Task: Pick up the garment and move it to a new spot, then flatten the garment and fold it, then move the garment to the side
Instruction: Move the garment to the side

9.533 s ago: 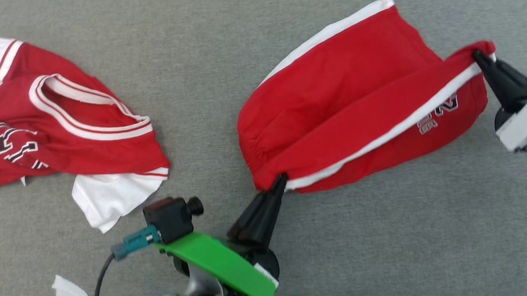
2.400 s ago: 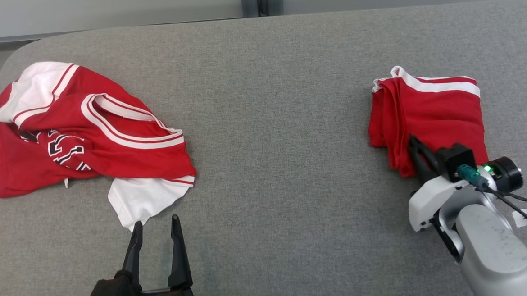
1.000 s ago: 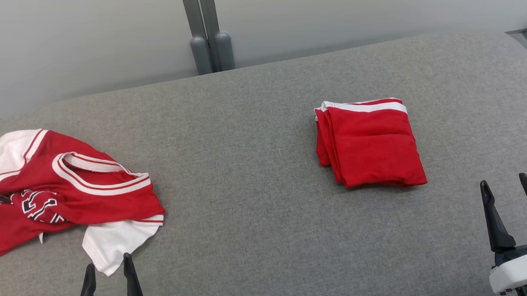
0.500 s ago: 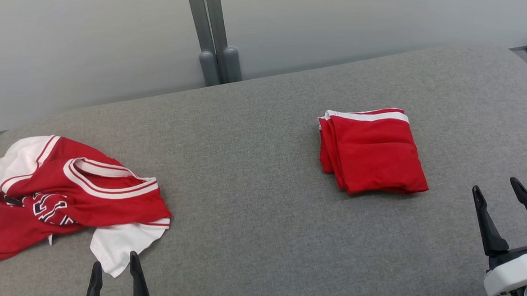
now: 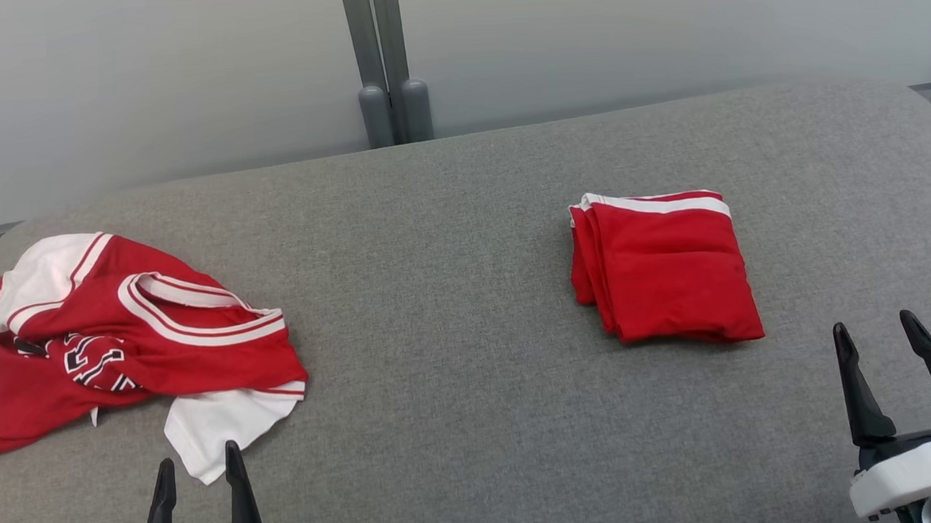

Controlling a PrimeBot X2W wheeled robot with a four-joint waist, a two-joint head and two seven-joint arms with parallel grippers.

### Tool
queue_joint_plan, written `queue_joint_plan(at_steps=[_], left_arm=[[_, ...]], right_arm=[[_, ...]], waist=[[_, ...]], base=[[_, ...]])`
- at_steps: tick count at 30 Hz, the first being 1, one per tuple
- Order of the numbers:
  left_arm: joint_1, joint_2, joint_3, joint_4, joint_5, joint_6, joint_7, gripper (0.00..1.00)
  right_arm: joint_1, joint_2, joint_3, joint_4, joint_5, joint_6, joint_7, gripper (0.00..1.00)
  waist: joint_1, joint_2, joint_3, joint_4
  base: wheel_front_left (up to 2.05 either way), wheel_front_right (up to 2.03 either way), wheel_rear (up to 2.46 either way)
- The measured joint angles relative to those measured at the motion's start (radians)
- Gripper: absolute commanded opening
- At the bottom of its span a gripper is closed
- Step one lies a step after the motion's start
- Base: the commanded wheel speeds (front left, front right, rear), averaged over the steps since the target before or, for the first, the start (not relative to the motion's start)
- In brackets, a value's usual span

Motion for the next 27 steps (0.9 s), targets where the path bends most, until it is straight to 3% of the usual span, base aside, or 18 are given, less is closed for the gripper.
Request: queue_joint_plan(at_steps=[4,7,10,16,20,25,26,27], left_arm=[[-0.001,0.0,-0.002,-0.01,0.0,0.002,0.0,1.0],[-0.019,0.0,-0.021,-0.012,0.005,0.0,0.0,1.0],[-0.056,0.0,-0.031,-0.02,0.012,-0.001,0.0,1.0],[-0.115,0.0,-0.073,-0.017,0.015,0.001,0.0,1.0],[-0.133,0.0,-0.089,-0.013,0.0,0.009,0.0,1.0],[-0.14,0.0,-0.088,-0.02,-0.004,0.015,0.0,1.0],[-0.142,0.0,-0.087,-0.023,-0.004,0.015,0.0,1.0],[-0.144,0.0,-0.086,-0.025,-0.004,0.016,0.0,1.0]], right_arm=[[-0.046,0.013,0.009,0.056,0.095,0.0,0.0,1.0],[-0.137,-0.028,0.091,0.166,0.202,0.0,0.018,1.0],[-0.254,-0.053,0.15,0.268,0.348,0.0,0.139,1.0],[-0.458,-0.102,0.216,0.441,0.526,0.0,0.351,1.0],[-0.541,-0.117,0.232,0.536,0.59,0.0,0.407,1.0],[-0.612,-0.088,0.212,0.625,0.716,0.0,0.466,1.0],[-0.625,-0.087,0.223,0.621,0.742,-0.001,0.489,0.46],[-0.633,-0.095,0.232,0.612,0.756,0.0,0.494,0.0]], waist=[[0.0,0.0,0.015,0.001],[0.0,0.0,0.04,0.002],[0.0,0.0,0.073,0.007],[0.0,0.0,0.149,0.036],[0.0,0.0,0.194,0.072],[0.0,0.0,0.243,0.114],[0.0,0.0,0.254,0.12],[0.0,0.0,0.265,0.125]], base=[[0.0,0.0,0.0],[0.0,0.0,0.0],[0.0,0.0,0.0],[0.0,0.0,0.0],[0.0,0.0,0.0],[0.0,0.0,0.0],[0.0,0.0,0.0],[0.0,0.0,0.0]])
